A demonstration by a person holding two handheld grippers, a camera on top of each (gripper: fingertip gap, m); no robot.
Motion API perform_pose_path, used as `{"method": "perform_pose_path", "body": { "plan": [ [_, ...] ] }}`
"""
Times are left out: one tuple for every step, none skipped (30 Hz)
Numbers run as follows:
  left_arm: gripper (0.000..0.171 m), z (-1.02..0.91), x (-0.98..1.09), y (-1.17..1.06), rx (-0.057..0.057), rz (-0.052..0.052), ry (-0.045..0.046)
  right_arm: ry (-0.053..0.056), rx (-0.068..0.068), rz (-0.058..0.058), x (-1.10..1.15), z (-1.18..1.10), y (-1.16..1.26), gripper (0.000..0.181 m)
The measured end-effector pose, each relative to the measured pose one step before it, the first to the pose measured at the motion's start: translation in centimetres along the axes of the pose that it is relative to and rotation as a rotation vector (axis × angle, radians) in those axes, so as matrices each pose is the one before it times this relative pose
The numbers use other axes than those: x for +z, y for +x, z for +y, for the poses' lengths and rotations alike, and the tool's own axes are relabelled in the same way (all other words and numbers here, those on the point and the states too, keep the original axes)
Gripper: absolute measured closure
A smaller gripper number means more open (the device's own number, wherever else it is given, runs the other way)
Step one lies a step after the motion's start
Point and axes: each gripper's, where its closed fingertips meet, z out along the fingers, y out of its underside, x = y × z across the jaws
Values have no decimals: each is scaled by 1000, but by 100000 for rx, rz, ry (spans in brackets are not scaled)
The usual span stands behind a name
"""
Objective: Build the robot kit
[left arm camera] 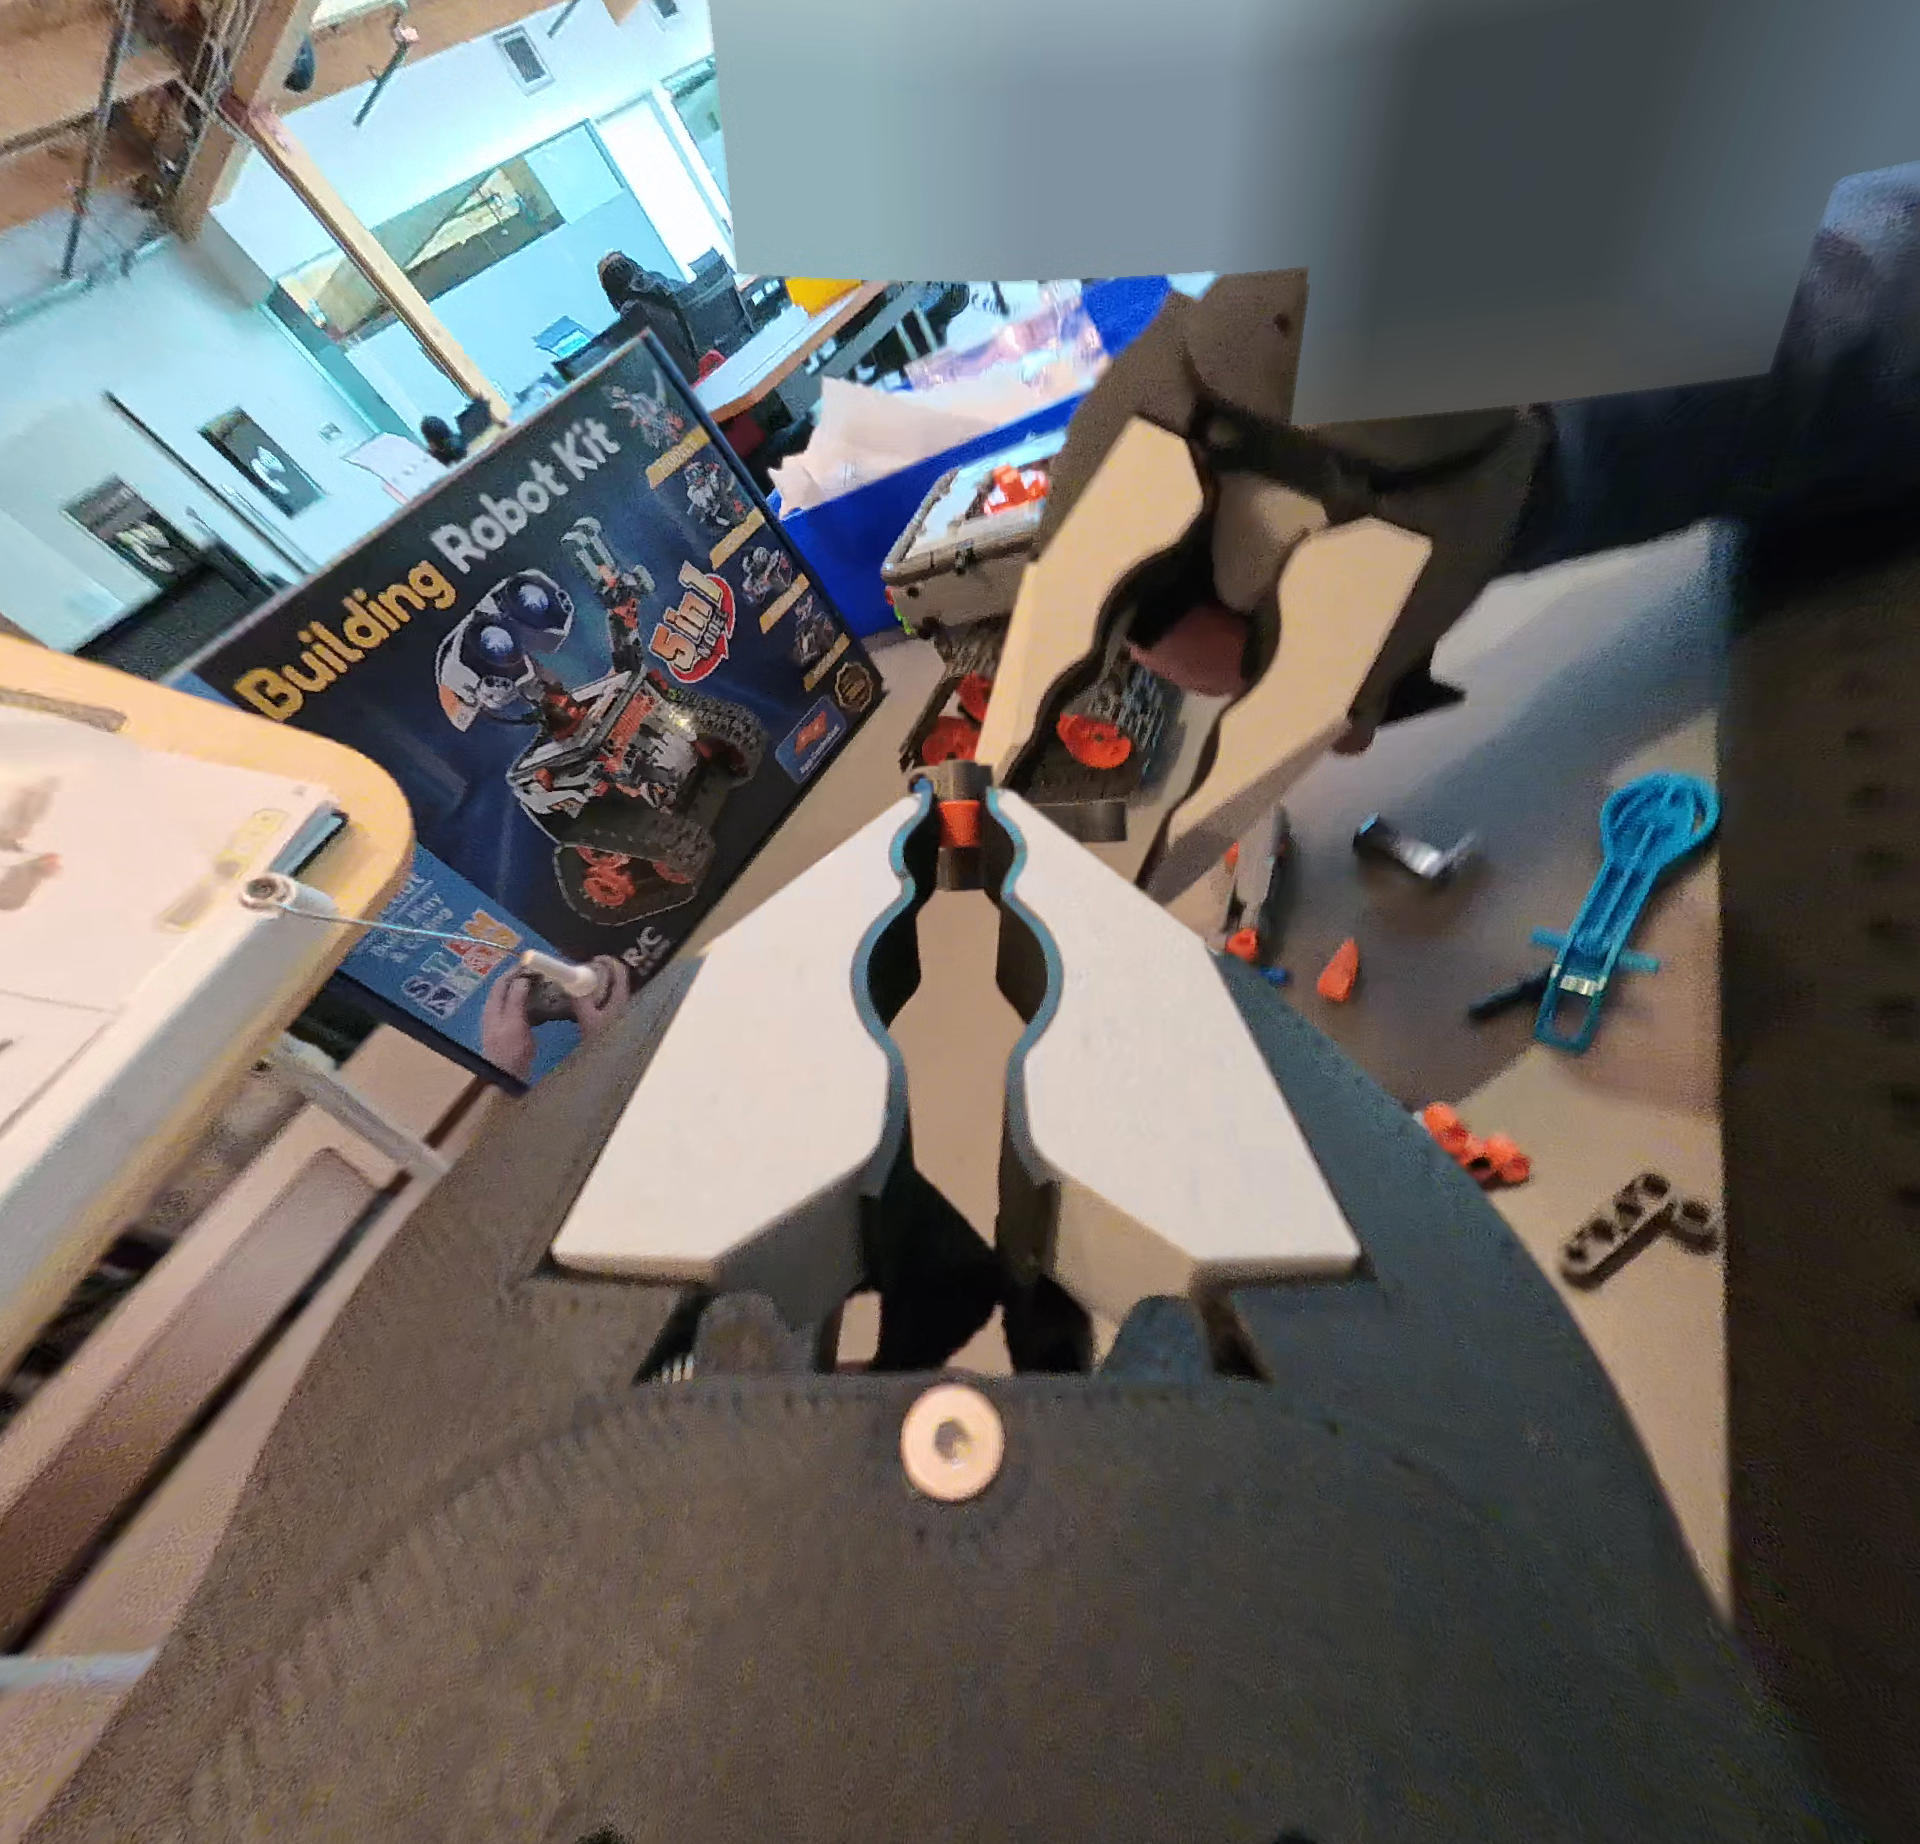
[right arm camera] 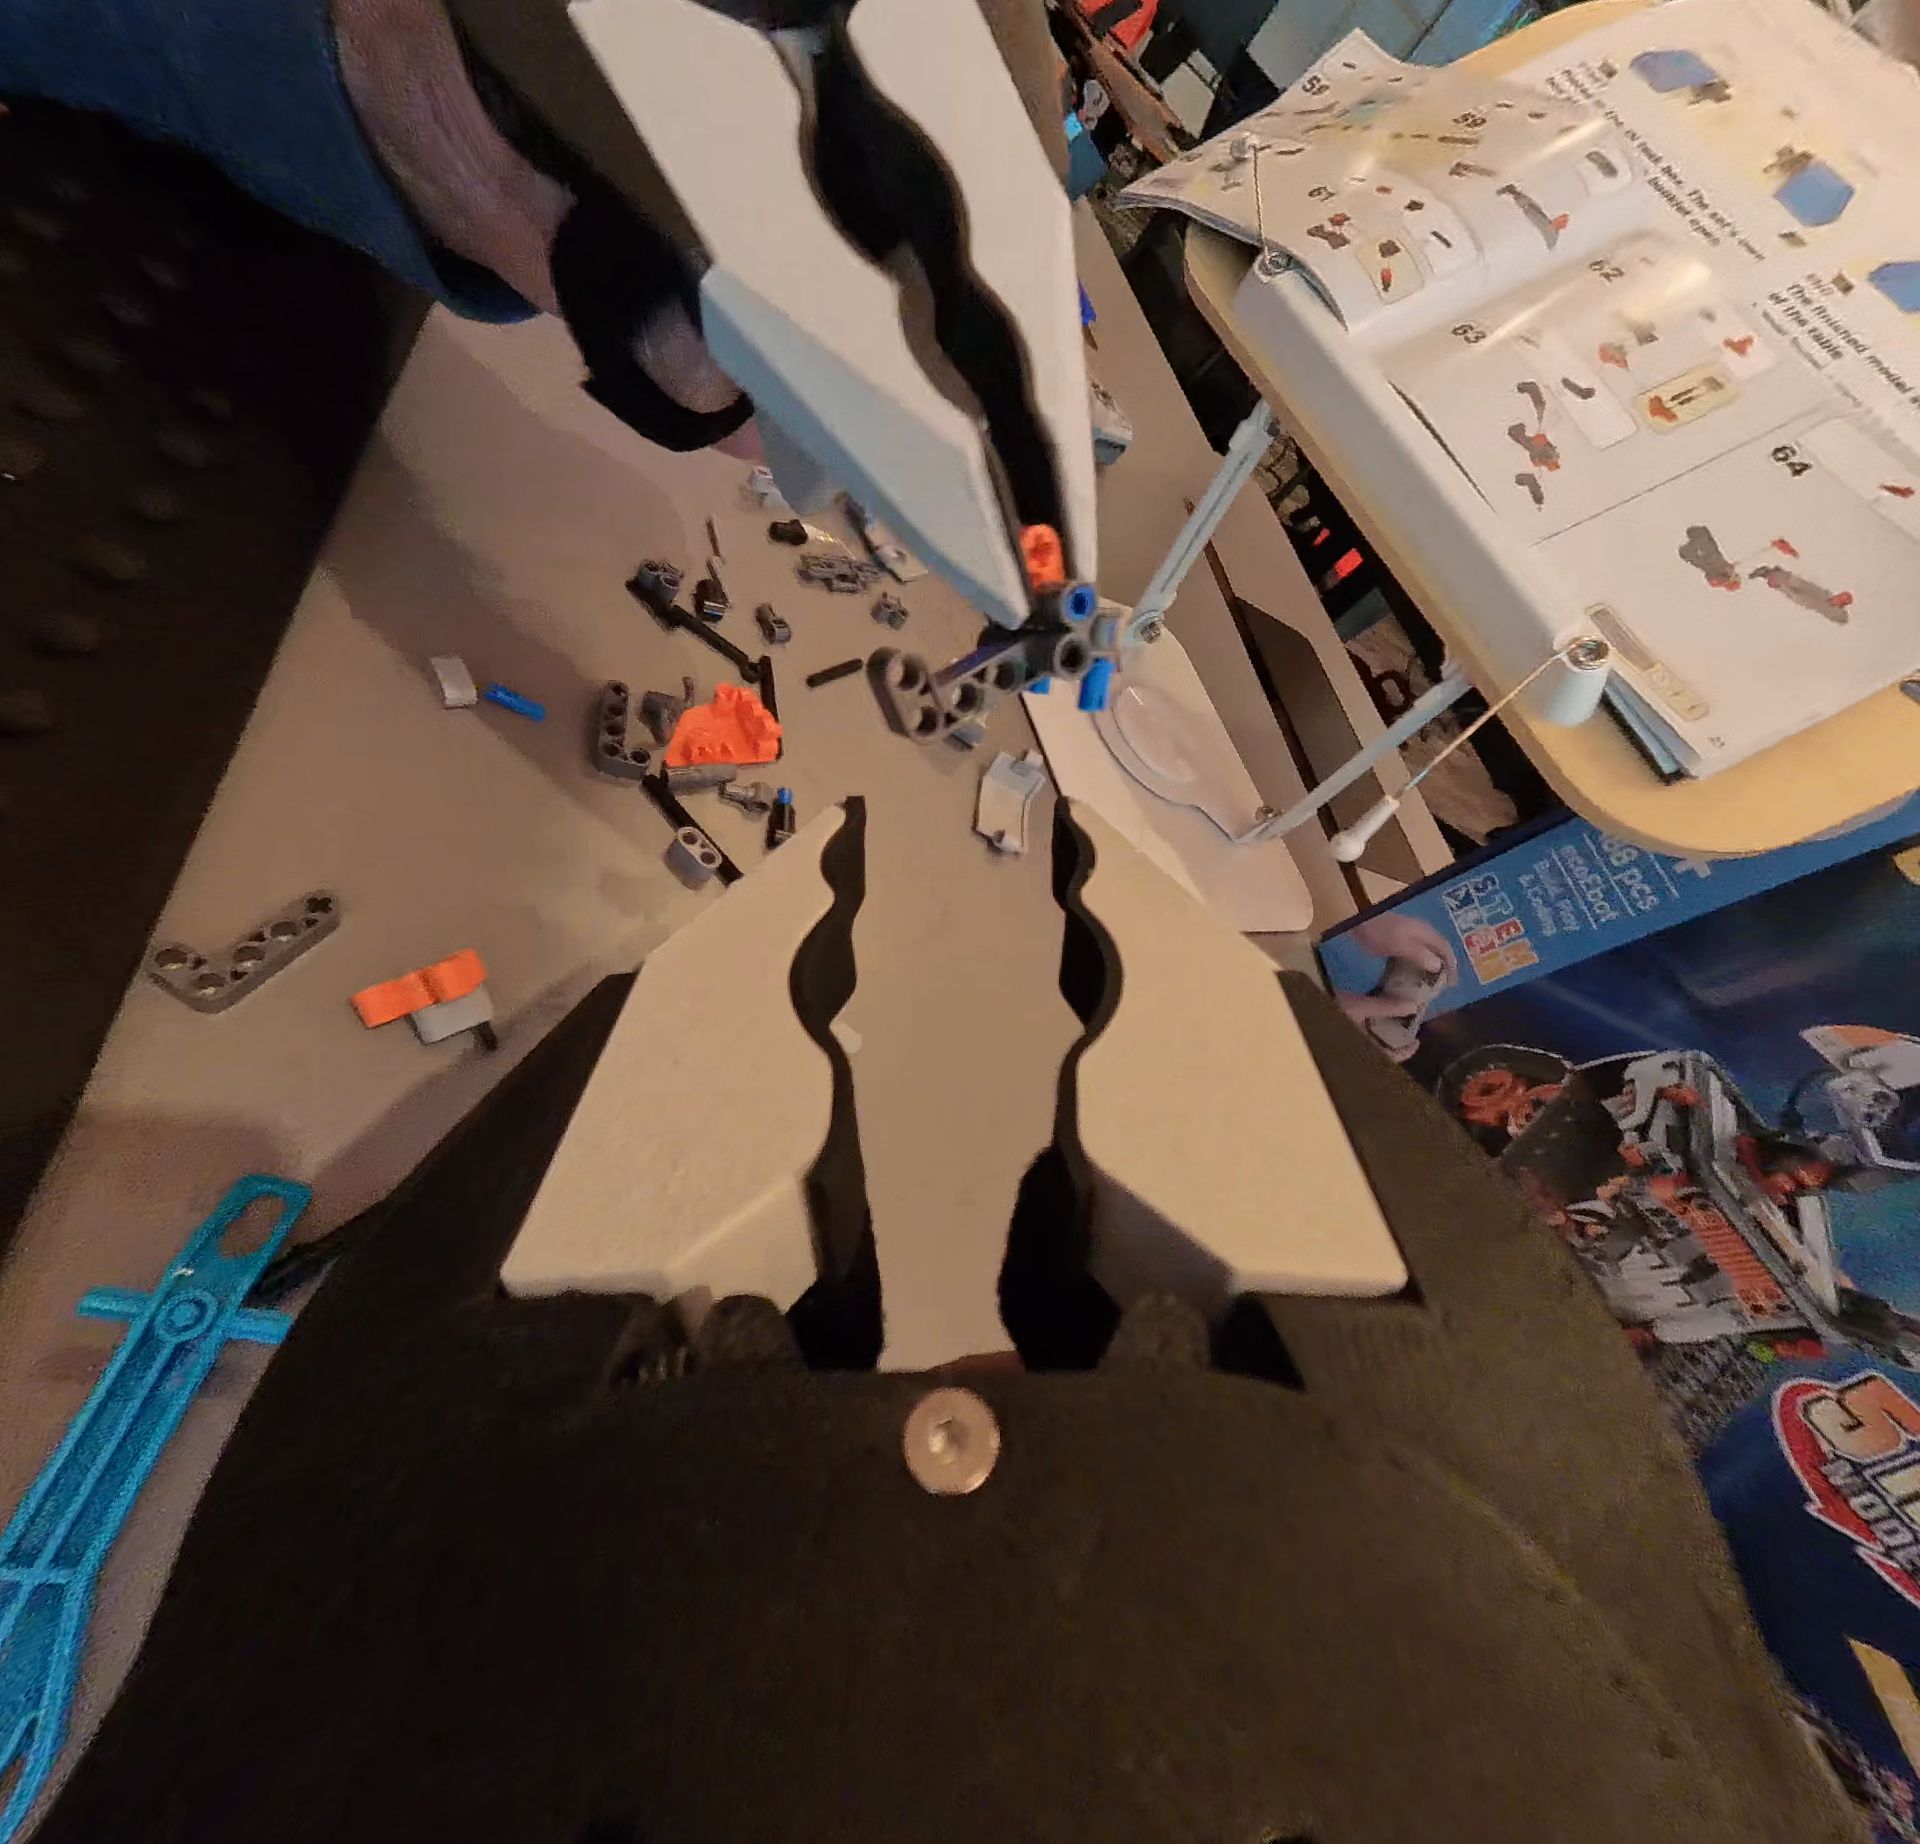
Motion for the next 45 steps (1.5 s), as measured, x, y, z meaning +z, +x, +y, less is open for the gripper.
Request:
{"method": "perform_pose_path", "body": {
  "plan": [
    [166,-377,46,-445,-5378,-464,2932,-591,-1640,2567,50,15,286,146],
    [166,-449,-6,-204,-5548,915,3780,-804,-2741,1699,42,45,112,145],
    [166,-297,34,164,-5506,3049,2851,-1465,-2347,2073,67,78,162,145],
    [166,-24,80,37,-5155,1865,1164,-966,-1473,3379,75,-25,342,144],
    [166,-116,7,-69,-5541,1275,1977,-23,-1008,1953,85,-181,123,142],
    [166,-58,1,95,-6059,2714,1742,44,-1035,2412,89,-193,160,139],
    [166,80,29,67,-5926,2562,898,-287,-1391,3589,104,-150,307,139],
    [166,-2,-3,-90,-5250,1379,1593,-902,-1416,2070,156,-24,84,139],
    [166,-6,-3,16,-4359,1780,1517,-539,-1749,2596,142,-26,168,139],
    [166,49,26,78,-3589,1972,688,-189,-1723,3222,106,-55,277,139],
    [166,13,25,-63,-2548,665,572,-91,-1114,1229,122,-81,16,140],
    [166,4,9,-45,-2133,658,547,885,-456,1222,70,-215,42,141],
    [166,51,25,96,-2527,1602,275,827,-495,1450,57,-196,72,143],
    [166,118,61,113,-2315,1617,-7,-434,-1203,1462,85,25,78,147],
    [166,77,50,24,-1959,941,219,-912,-2035,692,77,113,-38,149],
    [166,46,51,145,-2233,1725,245,-159,-1970,811,21,36,-17,151],
    [166,24,45,112,-2434,1599,392,687,-1271,1778,-46,-73,151,155],
    [166,-7,27,-18,-1986,643,492,170,-419,681,-29,-27,79,161],
    [166,-56,-39,-207,-1331,-626,801,582,-140,-161,-45,-108,-5,163],
    [166,-9,-30,-43,-1200,792,319,332,-187,426,-62,-103,96,163],
    [166,40,-11,18,-1246,1137,-99,-444,-304,675,-36,3,134,162],
    [166,-40,-26,-14,-636,420,314,-478,-325,-390,4,19,-51,156],
    [166,-39,-12,47,32,394,34,164,-19,-162,-4,-36,-45,152],
    [166,-27,-5,82,361,433,-299,403,292,569,-26,-56,41,149],
    [166,13,12,50,179,27,-405,-142,370,216,-6,14,25,144],
    [166,-5,-1,27,179,-83,67,-93,430,631,-18,-7,130,142],
    [166,-18,-37,-1,377,-172,141,-181,687,1076,-22,10,241,141],
    [166,26,-30,-23,51,30,-241,-200,901,486,-17,12,157,140],
    [166,24,0,-66,-285,-95,-169,475,770,450,-40,-96,120,139],
    [166,59,1,-81,-158,-359,-281,761,139,281,-31,-179,16,138],
    [166,98,5,-112,155,-617,-350,242,-525,50,4,-89,-65,137],
    [166,128,39,-11,-313,167,-496,-341,-933,-270,42,28,-149,138],
    [166,151,98,33,-1046,566,-502,-207,-1164,48,18,27,-113,138],
    [166,186,134,9,-693,331,-523,214,-844,-103,-7,-47,-121,140],
    [166,209,119,81,119,467,-896,836,-482,-26,-47,-157,-95,143],
    [166,127,67,54,228,194,-580,523,-156,561,-48,-119,63,147],
    [166,7,39,38,-331,220,61,-124,105,638,-28,-3,128,151],
    [166,10,27,73,-624,707,139,411,369,705,-63,-41,192,155],
    [166,7,22,13,-496,262,113,340,488,-347,-36,-28,17,156],
    [166,49,28,-54,-51,-183,-122,-186,235,-340,-2,68,-32,156],
    [166,79,9,-67,-42,-164,-295,-481,-605,4,24,94,-34,156],
    [166,26,2,-35,-315,199,-165,-351,-672,101,28,68,-21,156],
    [166,9,0,-19,-401,293,-49,-7,96,-33,11,20,-9,156],
    [166,7,11,-23,-146,69,-4,115,487,-246,11,19,-18,156],
    [166,39,7,-56,317,-366,-84,-130,218,-209,27,46,-22,156]
  ]
}}
